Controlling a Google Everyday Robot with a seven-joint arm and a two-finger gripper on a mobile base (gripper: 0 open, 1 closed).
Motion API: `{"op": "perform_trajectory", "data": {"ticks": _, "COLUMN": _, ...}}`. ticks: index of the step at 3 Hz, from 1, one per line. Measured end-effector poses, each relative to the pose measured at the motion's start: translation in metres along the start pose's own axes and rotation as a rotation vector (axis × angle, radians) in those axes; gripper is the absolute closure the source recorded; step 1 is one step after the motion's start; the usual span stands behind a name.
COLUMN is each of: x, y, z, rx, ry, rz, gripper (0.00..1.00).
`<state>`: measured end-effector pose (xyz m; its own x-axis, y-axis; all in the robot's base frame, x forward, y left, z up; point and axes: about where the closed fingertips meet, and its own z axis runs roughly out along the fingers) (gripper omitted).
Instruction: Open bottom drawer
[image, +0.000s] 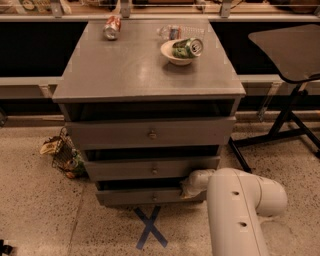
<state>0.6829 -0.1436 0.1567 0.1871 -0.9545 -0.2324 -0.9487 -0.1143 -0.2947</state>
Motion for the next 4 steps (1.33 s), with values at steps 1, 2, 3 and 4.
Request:
{"op": "perform_trajectory", "data": {"ticks": 1, "x": -0.0014, "y": 0.0083, "z": -0.0036, "rx": -0.02, "ry": -0.002, "rz": 0.006, "gripper": 0.84}}
{"op": "perform_trajectory", "data": {"ticks": 2, "x": -0.0013, "y": 0.0082, "z": -0.0036, "rx": -0.02, "ry": -0.002, "rz": 0.005, "gripper": 0.61}}
{"op": "perform_trajectory", "data": {"ticks": 3, "x": -0.0044, "y": 0.0143, "z": -0.0099, "rx": -0.026, "ry": -0.003, "rz": 0.011, "gripper": 0.38}}
{"op": "perform_trajectory", "data": {"ticks": 4, "x": -0.0044, "y": 0.0143, "z": -0.0099, "rx": -0.026, "ry": -0.003, "rz": 0.011, "gripper": 0.14}}
